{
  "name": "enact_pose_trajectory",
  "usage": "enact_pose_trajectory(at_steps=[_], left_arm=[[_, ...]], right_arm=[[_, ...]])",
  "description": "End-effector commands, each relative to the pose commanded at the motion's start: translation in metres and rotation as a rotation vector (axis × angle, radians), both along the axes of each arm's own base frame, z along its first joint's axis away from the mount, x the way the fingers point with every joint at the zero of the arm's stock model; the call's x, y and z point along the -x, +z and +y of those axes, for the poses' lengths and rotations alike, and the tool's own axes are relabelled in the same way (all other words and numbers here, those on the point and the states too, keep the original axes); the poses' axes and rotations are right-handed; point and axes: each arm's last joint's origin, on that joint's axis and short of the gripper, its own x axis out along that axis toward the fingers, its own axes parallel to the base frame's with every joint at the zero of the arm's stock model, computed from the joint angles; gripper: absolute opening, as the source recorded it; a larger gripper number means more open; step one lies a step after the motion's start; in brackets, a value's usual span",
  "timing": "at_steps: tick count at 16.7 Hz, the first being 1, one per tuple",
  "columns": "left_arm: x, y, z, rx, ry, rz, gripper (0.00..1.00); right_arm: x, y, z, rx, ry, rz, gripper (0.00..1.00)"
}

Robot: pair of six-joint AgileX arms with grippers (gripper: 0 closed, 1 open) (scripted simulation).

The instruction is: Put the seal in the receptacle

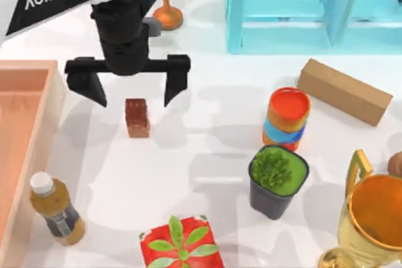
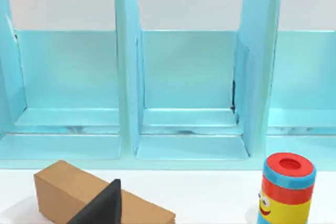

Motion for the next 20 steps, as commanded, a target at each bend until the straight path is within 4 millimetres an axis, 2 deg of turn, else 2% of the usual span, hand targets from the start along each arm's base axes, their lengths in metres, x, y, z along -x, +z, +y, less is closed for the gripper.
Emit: enact_pose_trajectory(at_steps=[4,6,9,20], left_arm=[[0.002,-0.046,0.000,0.001,0.000,-0.002,1.00],[0.004,-0.054,0.000,-0.001,0.000,0.003,1.00],[0.004,-0.054,0.000,-0.001,0.000,0.003,1.00],[0.004,-0.054,0.000,-0.001,0.000,0.003,0.17]], right_arm=[[0.000,0.000,0.000,0.000,0.000,0.000,1.00],[0.000,0.000,0.000,0.000,0.000,0.000,1.00],[0.000,0.000,0.000,0.000,0.000,0.000,1.00],[0.000,0.000,0.000,0.000,0.000,0.000,1.00]])
